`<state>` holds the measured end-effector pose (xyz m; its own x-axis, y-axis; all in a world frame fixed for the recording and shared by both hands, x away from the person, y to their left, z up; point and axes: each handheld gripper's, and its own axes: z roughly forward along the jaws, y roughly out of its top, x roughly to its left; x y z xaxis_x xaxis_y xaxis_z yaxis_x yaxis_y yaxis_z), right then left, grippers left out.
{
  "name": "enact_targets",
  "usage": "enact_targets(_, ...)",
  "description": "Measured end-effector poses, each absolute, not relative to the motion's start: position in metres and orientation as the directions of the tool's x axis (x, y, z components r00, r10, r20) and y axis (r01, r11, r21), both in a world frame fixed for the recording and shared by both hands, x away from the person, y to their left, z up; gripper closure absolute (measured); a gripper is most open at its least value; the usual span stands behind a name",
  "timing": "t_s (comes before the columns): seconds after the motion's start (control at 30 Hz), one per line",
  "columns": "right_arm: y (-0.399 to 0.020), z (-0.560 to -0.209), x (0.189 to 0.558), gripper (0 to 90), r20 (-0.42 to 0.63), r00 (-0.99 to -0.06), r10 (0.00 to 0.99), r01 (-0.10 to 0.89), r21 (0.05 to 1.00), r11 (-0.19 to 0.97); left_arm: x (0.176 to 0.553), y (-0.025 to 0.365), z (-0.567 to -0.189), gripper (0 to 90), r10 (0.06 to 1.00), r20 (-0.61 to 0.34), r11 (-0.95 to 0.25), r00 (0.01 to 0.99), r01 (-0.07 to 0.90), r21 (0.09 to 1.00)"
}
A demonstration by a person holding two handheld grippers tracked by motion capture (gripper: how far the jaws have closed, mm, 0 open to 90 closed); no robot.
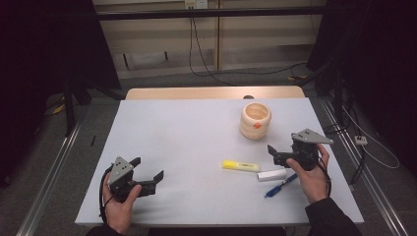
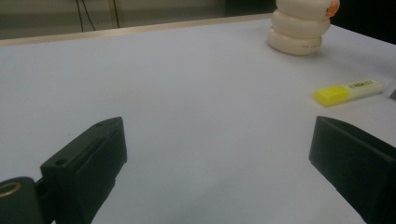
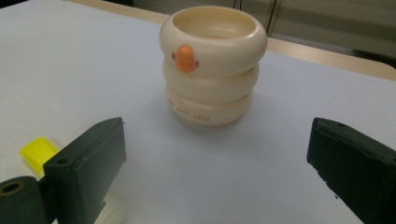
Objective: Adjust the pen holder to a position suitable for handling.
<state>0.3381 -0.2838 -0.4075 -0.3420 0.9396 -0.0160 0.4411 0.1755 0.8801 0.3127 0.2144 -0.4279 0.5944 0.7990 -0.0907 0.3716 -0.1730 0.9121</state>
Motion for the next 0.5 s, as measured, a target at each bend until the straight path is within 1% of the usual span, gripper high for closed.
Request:
enact_targets(0.2, -0.285, -0.408, 0.354, 3.5, -0.024, -0.321, 0.947, 0.425, 0.889, 0.167, 0.314, 0.214, -0.429, 4.2, 0.795, -0.101, -0.177, 0.599, 0.388, 0.905)
enact_targets(0.5, -0.285, -0.389, 0.382, 6.2, 0.018, -0.360, 0.933, 0.432, 0.889, 0.150, 0.316, 0.213, -0.430, 4.2, 0.789, -0.109, -0.177, 0.605, 0.394, 0.902)
